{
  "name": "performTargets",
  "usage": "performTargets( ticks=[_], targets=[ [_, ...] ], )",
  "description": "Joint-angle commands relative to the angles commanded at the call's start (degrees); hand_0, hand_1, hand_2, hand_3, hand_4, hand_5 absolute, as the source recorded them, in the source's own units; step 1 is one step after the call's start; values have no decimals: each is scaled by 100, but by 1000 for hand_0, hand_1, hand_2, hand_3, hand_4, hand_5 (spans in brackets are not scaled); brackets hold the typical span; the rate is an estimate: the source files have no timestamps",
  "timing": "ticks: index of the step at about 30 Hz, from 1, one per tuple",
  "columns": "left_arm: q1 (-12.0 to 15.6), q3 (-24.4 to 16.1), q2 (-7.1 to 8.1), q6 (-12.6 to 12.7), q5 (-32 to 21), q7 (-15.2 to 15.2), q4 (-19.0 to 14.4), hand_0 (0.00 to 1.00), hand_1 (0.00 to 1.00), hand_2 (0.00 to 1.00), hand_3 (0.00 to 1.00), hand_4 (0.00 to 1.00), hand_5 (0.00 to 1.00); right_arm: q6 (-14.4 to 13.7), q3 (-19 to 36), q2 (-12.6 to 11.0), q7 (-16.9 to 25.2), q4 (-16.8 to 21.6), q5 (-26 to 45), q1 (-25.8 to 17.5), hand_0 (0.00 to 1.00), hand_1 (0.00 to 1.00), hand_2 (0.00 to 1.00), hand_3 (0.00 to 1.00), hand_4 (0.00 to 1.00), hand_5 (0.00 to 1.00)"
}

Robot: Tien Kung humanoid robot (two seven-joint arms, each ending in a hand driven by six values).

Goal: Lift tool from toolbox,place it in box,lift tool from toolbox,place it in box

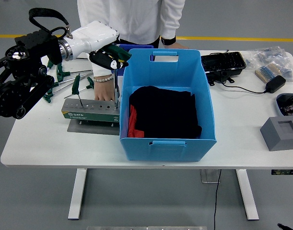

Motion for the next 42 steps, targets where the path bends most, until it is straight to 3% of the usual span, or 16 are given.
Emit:
performTargets(
  ticks=[12, 17, 23, 27, 31, 38, 42],
  targets=[
    [-426, -149, 109, -45, -137, 1, -221, 159, 2, 4, 40, 691, 463, 3, 13, -11, -6, 1, -26, 12, 619, 596, 668, 541, 777, 654],
    [-514, -247, -14, -119, -320, 37, -433, 159, 2, 4, 41, 692, 462, 10, 23, -15, -13, 3, -59, 13, 617, 596, 668, 540, 777, 654],
    [-407, -305, -225, -304, -857, 109, -906, 159, 2, 4, 41, 691, 461, -3, 17, -8, -14, 6, -32, -6, 618, 596, 668, 540, 777, 654],
    [-414, -10, -361, -350, -1132, 101, -1082, 160, 2, 4, 40, 686, 453, 6, 51, -1, -31, 8, -104, -20, 618, 596, 668, 540, 777, 653],
    [-452, 432, -470, -380, -1318, 60, -1052, 160, 2, 4, 40, 686, 453, 12, 58, -2, -38, 11, -120, -34, 618, 596, 668, 540, 777, 653],
    [-487, 1299, -788, -534, -1368, -176, -574, 161, 2, 5, 40, 685, 451, 20, 74, -12, -55, 23, -170, -19, 618, 597, 668, 540, 778, 654],
    [-425, 1471, -957, -742, -1298, -311, -305, 170, 2, 9, 43, 680, 451, 23, 63, -25, -59, 32, -173, 5, 618, 597, 668, 540, 777, 653]
  ],
)
